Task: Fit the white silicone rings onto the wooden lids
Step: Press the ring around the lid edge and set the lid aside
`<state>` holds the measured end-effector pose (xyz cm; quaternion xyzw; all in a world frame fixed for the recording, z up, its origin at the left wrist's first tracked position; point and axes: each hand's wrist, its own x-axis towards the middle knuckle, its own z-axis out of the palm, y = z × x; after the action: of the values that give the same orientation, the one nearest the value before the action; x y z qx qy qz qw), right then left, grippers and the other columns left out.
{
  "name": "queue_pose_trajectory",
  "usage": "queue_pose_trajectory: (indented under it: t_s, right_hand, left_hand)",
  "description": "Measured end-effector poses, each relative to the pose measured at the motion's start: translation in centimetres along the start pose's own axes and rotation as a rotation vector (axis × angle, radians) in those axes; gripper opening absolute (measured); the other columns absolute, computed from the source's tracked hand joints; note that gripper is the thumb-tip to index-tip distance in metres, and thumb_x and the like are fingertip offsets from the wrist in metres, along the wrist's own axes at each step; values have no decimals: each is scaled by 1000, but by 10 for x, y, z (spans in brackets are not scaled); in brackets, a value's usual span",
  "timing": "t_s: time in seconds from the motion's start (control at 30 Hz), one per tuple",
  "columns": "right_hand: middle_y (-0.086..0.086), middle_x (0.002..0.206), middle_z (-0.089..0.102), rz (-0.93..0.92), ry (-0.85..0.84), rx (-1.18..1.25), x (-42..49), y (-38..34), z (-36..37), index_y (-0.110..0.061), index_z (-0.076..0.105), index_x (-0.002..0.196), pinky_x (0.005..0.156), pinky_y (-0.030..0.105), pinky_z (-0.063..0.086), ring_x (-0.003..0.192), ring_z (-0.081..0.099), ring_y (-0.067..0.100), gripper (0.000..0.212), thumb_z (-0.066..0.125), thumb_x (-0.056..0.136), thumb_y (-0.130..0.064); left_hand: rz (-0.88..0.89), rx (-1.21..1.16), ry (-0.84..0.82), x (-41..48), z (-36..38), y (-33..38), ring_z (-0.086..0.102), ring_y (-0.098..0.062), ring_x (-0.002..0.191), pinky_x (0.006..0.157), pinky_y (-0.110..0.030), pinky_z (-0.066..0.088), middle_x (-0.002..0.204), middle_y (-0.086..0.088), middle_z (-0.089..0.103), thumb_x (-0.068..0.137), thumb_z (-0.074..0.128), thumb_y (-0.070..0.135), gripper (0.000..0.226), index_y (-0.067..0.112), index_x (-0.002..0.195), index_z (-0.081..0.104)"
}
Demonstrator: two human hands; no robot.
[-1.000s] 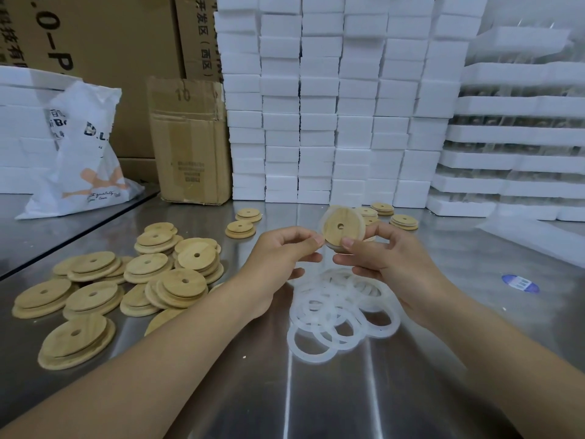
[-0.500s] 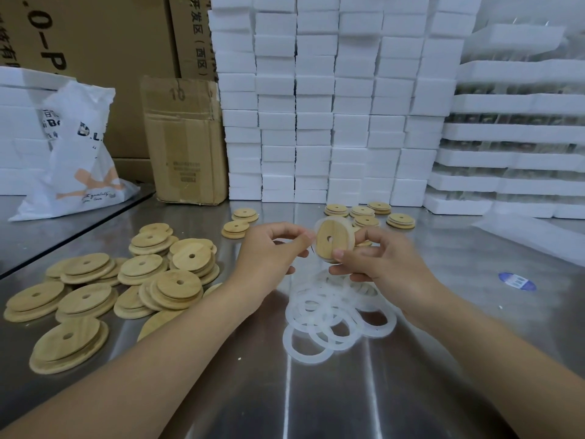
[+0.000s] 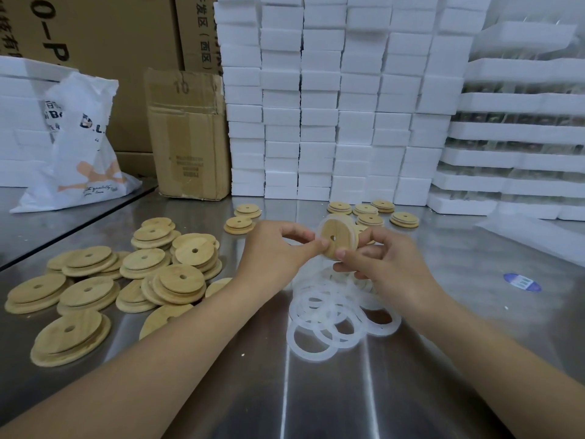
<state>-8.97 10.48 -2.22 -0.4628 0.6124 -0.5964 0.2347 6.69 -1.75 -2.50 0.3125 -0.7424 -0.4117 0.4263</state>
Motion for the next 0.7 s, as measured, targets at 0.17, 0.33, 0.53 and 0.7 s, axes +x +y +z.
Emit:
queue_pose_trajectory:
  t_s: [0.17, 0.33, 0.53, 0.7]
  right_hand:
    - [11, 81, 81, -23, 16, -17, 0, -3, -1, -2, 64, 101, 79, 38, 53, 82, 81, 19, 22, 80, 93, -16]
    - [6, 89, 83, -10, -4, 1, 1, -7, -2, -5, 65, 107, 84, 39, 55, 82, 81, 18, 17, 75, 97, -16]
    - [3, 95, 83, 27, -53, 13, 3, -9, -7, -3, 63, 109, 79, 32, 54, 85, 81, 20, 19, 73, 99, -16]
    - [3, 98, 83, 43, -104, -2, 2, -7, -13, -8, 67, 113, 82, 34, 53, 87, 81, 23, 17, 72, 100, -17]
  left_hand:
    - [-126, -82, -52, -1, -1, 1, 77, -4, 80, 60, -22, 59, 81, 8, 81, 91, 86, 32, 10, 26, 83, 85]
    - [-223, -236, -68, 1, -7, 7, 76, 2, 81, 63, -19, 53, 88, 13, 82, 90, 86, 35, 10, 27, 86, 86]
    - [-245, -324, -41, -1, -8, 8, 75, 3, 80, 71, -25, 51, 94, 11, 83, 89, 87, 37, 12, 25, 92, 87]
    - [-133, -281, 38, -8, 4, 3, 68, 2, 72, 68, -23, 51, 82, 5, 80, 90, 86, 33, 9, 24, 86, 86]
